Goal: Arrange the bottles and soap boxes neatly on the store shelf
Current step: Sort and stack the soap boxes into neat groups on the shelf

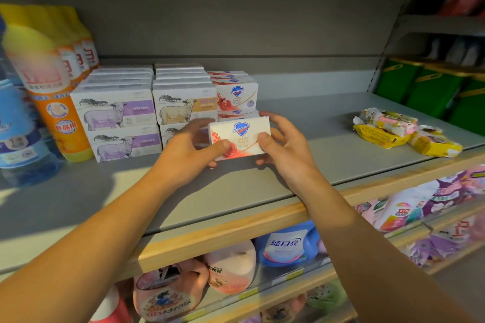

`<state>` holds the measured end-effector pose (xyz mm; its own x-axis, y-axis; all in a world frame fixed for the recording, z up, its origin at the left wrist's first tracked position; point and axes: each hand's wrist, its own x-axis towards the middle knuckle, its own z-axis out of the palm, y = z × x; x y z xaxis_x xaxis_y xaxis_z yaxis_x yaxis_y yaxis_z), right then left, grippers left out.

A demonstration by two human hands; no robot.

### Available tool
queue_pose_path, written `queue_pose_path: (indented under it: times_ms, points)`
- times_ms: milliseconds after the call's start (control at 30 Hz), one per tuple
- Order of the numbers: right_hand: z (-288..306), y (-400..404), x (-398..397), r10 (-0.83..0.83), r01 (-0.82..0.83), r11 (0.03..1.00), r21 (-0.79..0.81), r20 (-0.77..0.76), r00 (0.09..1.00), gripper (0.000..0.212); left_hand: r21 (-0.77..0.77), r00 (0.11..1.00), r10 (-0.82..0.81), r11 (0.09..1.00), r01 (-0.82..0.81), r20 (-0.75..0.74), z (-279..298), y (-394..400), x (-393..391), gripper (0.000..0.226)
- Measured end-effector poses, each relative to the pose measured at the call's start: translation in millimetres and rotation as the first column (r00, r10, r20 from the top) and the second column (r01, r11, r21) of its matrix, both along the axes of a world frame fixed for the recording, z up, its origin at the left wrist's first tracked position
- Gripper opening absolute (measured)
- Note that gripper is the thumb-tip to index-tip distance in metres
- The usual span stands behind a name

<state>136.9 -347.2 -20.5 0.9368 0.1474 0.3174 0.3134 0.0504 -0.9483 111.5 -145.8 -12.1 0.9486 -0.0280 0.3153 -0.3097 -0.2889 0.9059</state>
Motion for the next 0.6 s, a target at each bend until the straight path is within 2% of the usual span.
queue_pose_path:
  times_ms: [67,133,300,367,500,600]
  points:
    - [1.0,-0.1,-1.3,0.000,-0.001,1.000,0.018,0.017,1.000,0.037,0.001,0.998,-0.051,0.999,0.051,-0.042,-2.9,-0.4,0.2,0.021]
    - [1.0,-0.2,-1.1,0.007,-0.007,1.000,0.027,0.024,1.000,0.038,-0.017,0.998,-0.064,0.998,0.063,-0.027,-3.9,-0.4,0.4,0.016]
    - [-0.7,2.4,1.9,0.024,-0.025,0.999,0.020,0.045,0.999,0.051,0.048,0.992,0.061,0.997,-0.067,0.111,-2.8,3.0,4.1,0.023]
    - [-1.4,3.9,0.6,0.013,-0.010,1.000,-0.025,0.097,0.995,0.055,0.077,0.980,0.087,0.992,-0.102,0.177,-2.9,3.0,3.7,0.029]
    - [-2.5,5.3,-3.2,-0.073,0.140,0.963,-0.230,0.278,0.958,0.051,0.123,0.967,0.057,0.988,-0.090,0.247,-2.6,-1.6,-0.5,0.043]
    - [-0.6,3.4,-2.9,-0.133,0.237,0.929,-0.283,0.342,0.930,0.047,0.180,0.968,0.064,0.978,-0.109,0.243,-3.2,-1.6,-0.2,0.038]
